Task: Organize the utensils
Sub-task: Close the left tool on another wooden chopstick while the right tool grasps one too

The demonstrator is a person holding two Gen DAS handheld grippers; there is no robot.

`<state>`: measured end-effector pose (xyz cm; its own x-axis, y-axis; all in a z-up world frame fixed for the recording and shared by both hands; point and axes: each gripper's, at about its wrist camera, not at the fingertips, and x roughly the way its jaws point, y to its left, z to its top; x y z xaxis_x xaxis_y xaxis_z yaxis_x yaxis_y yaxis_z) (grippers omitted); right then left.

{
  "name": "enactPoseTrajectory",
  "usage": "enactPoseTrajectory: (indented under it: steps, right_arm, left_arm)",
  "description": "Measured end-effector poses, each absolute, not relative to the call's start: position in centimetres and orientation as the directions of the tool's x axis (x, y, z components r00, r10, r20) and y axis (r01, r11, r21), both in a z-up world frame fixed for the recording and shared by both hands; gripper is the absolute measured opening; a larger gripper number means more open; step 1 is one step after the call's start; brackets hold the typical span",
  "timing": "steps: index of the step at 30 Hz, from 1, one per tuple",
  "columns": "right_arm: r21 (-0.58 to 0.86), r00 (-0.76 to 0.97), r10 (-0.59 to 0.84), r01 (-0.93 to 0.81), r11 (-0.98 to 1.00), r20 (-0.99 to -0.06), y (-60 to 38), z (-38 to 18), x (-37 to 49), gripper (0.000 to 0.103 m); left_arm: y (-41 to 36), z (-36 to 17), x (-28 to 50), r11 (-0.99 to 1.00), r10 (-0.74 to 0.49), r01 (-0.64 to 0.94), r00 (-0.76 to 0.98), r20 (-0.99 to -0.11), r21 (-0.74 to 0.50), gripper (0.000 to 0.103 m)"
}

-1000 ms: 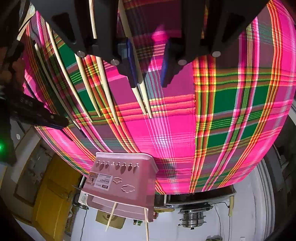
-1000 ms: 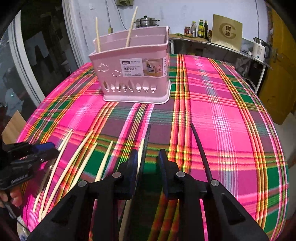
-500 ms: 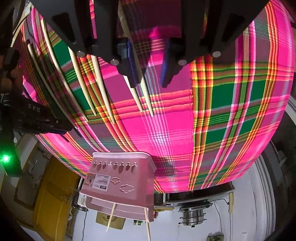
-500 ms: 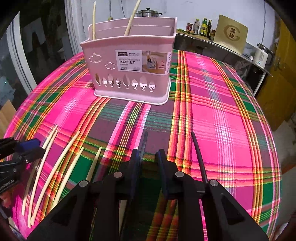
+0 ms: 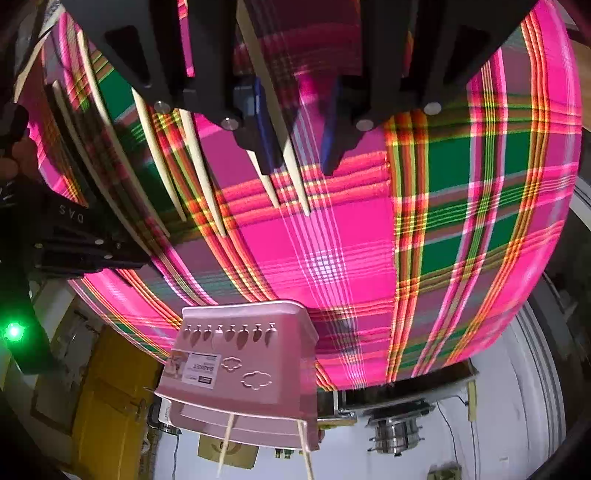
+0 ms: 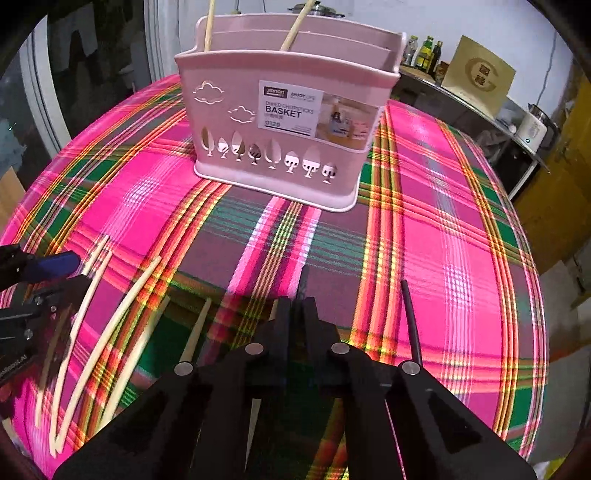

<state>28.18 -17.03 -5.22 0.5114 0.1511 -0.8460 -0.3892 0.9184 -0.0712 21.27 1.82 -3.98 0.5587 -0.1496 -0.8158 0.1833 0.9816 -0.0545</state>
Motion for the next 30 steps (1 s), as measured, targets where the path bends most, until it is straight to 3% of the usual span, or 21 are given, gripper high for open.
enactPoseTrajectory:
  steps: [8, 16, 30]
  right_arm:
    - [-0.007, 0.487, 0.199, -0.389, 0.921, -0.850, -18.0, -5.1, 28.7, 0.004]
    - [0.024, 0.528, 0.240, -0.383, 0.923, -0.814, -19.1, -3.7, 27.6, 0.004]
    - [0.083, 0.630, 0.312, -0.365, 0.927, -0.711, -20.8, 1.7, 25.7, 0.004]
  left_arm:
    - [1.9, -3.9, 21.9, 0.979, -0.162, 0.190, 0.538, -0.827, -0.069, 0.007]
    - [2.5, -3.4, 21.9, 0.976, -0.201, 0.184, 0.535, -0.821, -0.119, 0.006]
    - [3.2, 2.1, 20.6, 0.967, -0.250, 0.205, 0.636, -0.730, -0.152, 0.006]
